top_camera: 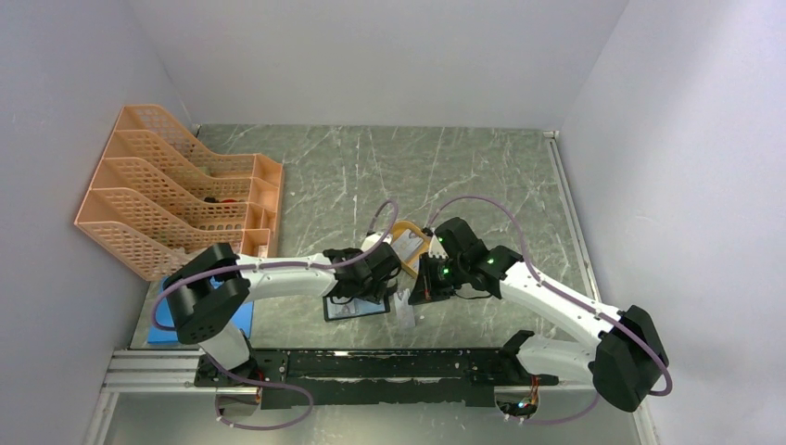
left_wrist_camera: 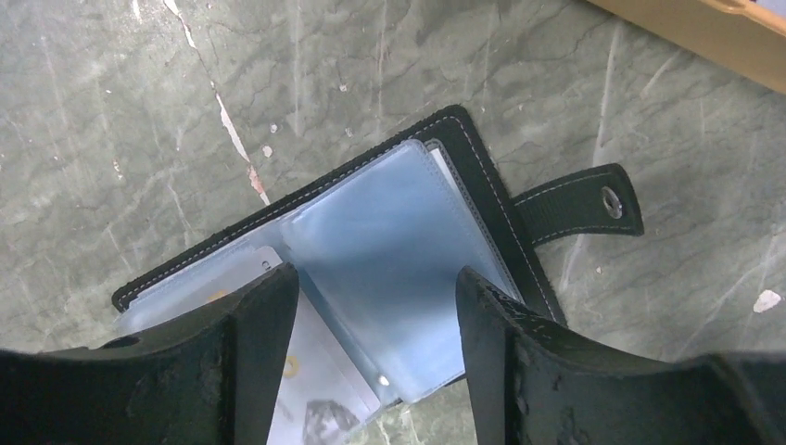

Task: Put the credit cards into the card holder
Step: Turn over the card slot in the card holder.

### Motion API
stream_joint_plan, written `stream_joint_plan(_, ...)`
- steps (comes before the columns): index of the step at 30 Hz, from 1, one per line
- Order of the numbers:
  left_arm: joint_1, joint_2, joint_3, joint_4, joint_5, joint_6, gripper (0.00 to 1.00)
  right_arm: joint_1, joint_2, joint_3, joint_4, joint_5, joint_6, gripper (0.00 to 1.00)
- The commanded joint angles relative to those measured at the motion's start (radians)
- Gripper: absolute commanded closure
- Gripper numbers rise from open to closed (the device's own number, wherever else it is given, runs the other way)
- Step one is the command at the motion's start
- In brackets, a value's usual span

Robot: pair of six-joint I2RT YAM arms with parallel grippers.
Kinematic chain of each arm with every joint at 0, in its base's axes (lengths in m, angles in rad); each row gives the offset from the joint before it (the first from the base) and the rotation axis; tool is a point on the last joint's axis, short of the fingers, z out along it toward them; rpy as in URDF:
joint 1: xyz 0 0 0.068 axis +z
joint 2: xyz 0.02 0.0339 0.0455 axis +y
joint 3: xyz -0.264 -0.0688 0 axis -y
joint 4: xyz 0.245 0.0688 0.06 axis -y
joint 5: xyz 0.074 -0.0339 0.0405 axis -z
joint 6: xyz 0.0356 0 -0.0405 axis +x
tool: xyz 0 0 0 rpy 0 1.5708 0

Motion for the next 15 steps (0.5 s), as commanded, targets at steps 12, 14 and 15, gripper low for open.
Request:
stream_joint_plan(12, -0.009, 0.053, -0.104, 0.062, -0.02, 0.003, 0.71, -0.007, -0.012, -0.004, 0.007, 0.001, 0.007, 1.0)
stream_joint_plan(14, -0.009, 0.051, -0.105, 0.056, -0.023, 0.001, 0.8, -0.007, -0.006, -0.012, 0.021, -0.008, 0.012, 1.0)
stream_joint_plan(15, -0.009, 0.048, -0.105, 0.053, -0.026, 0.001, 0.83, -0.007, -0.004, -0.016, 0.03, -0.011, 0.016, 1.0)
